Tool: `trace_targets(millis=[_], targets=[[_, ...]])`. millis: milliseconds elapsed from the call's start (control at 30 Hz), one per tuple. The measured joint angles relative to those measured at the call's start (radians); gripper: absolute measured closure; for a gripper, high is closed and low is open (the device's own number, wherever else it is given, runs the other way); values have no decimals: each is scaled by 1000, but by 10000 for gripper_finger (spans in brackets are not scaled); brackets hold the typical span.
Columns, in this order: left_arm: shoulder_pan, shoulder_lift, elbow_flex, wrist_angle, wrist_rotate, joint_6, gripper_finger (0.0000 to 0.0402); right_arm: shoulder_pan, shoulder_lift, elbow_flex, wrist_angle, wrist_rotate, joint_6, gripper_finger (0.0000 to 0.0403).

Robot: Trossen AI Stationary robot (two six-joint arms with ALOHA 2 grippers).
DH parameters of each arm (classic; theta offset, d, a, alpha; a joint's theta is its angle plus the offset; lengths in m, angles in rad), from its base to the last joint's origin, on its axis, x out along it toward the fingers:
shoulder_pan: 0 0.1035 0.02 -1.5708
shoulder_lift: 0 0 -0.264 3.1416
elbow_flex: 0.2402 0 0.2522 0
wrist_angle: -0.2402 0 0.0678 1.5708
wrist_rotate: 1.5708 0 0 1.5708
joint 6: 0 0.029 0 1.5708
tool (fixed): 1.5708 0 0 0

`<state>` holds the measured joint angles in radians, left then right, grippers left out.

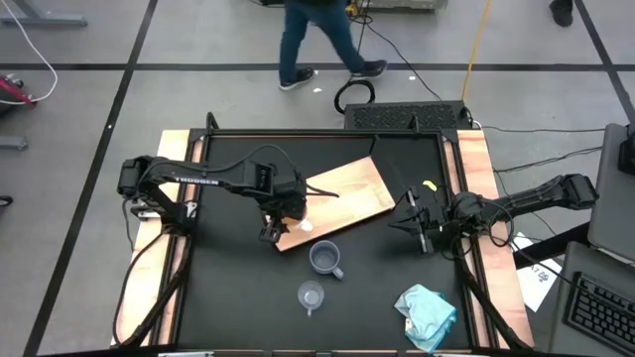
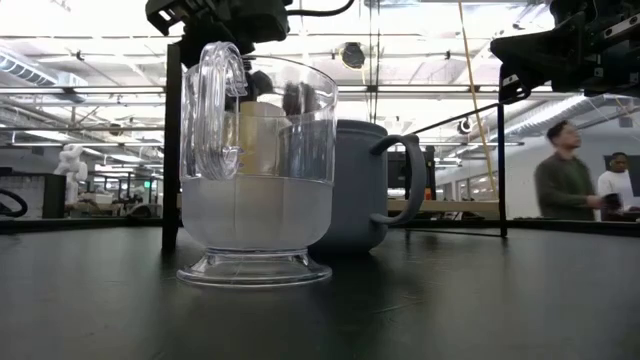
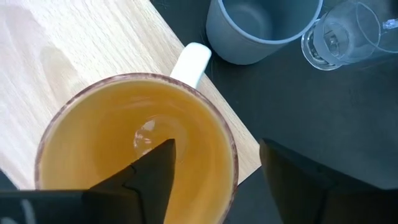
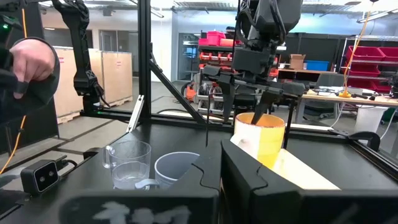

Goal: Stack small to large cups/mugs on shelf
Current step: Put the gray mug on the shelf

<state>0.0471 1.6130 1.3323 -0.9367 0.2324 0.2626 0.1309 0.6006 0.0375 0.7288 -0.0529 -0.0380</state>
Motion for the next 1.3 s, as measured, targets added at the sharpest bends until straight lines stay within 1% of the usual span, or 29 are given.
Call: trace_targets(millis=[167, 467, 733, 800, 867, 967, 1067, 1100, 1167, 1300], targets=[[0, -26, 0, -2, -24, 0, 160, 0, 0, 0, 0, 0, 0, 403], [0, -124, 0, 19, -33, -6, 160, 0, 0, 0, 0, 0, 0, 403], [-9, -235, 1, 33, -34, 56, 164, 0, 2, 0, -2, 0, 0, 403], [-15, -255, 1, 38, -31, 68, 180, 0, 3, 0, -3, 0, 0, 403], [-24, -270, 1, 39, -18, 76, 212, 0, 3, 0, -3, 0, 0, 403], [-43, -286, 1, 49, -15, 76, 281, 0, 3, 0, -8, 0, 0, 403], [-69, -306, 1, 49, -16, 87, 363, 0, 5, 0, -9, 0, 0, 403], [-82, -308, 1, 48, -21, 95, 381, 0, 6, 0, -8, 0, 0, 403], [-112, -308, 1, 48, -32, 109, 390, 0, 8, 0, -8, 0, 0, 403], [-194, -307, 1, 43, -99, 125, 398, 0, 10, 0, -13, 0, 0, 403]])
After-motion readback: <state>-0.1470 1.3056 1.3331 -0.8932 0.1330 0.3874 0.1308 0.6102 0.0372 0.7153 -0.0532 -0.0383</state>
